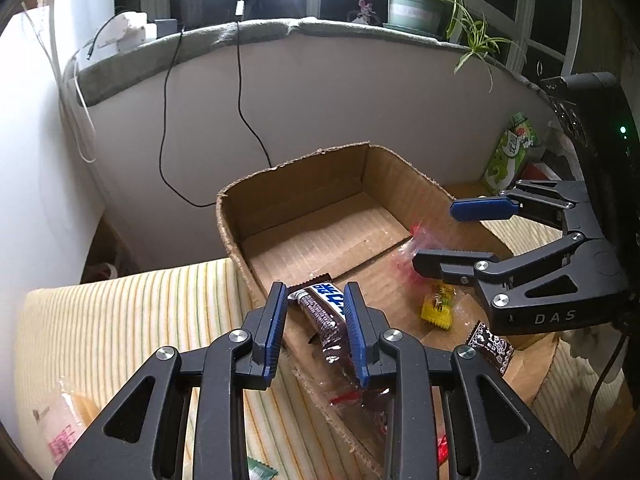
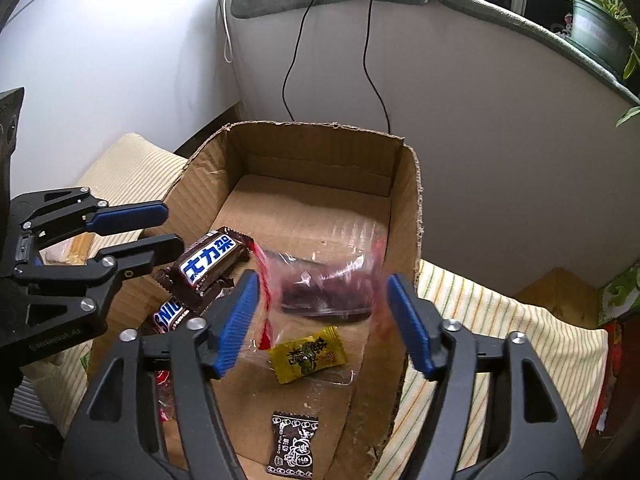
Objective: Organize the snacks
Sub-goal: 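Open both grippers to drop the chocolate bar and dried-fruit bag into the box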
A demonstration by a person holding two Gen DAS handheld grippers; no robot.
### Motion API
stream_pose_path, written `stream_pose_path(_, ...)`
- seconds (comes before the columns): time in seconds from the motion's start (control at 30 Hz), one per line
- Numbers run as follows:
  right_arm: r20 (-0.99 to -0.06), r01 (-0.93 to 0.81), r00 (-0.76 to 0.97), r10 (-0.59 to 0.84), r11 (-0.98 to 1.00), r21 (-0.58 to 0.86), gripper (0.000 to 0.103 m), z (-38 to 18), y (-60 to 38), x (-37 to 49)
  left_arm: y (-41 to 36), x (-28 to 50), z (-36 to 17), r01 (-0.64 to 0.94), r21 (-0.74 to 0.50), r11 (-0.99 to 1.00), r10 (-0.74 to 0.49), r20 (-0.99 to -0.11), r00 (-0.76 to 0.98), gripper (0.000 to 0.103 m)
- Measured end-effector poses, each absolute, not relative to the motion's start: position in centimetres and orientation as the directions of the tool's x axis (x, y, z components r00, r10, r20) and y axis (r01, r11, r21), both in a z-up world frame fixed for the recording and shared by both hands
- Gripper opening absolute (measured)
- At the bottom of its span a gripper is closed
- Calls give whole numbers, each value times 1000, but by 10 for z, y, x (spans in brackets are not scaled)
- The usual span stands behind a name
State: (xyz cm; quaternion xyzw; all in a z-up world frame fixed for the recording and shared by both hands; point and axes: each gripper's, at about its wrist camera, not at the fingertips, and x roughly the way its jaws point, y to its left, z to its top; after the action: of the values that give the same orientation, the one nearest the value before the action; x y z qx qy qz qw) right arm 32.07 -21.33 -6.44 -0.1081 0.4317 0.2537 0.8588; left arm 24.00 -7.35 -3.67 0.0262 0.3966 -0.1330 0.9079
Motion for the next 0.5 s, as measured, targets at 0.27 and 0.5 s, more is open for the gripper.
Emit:
stream_pose_path(0.27, -784, -520, 516, 346, 853, 34, 78, -55, -212, 307, -59, 221, -19, 250, -71, 966, -227, -695, 682, 28)
stream_pose_path(0.5, -744, -543, 540, 392, 838, 48, 78, -31, -209, 270, -35, 184, 0, 229, -82, 970, -225, -659, 718, 28)
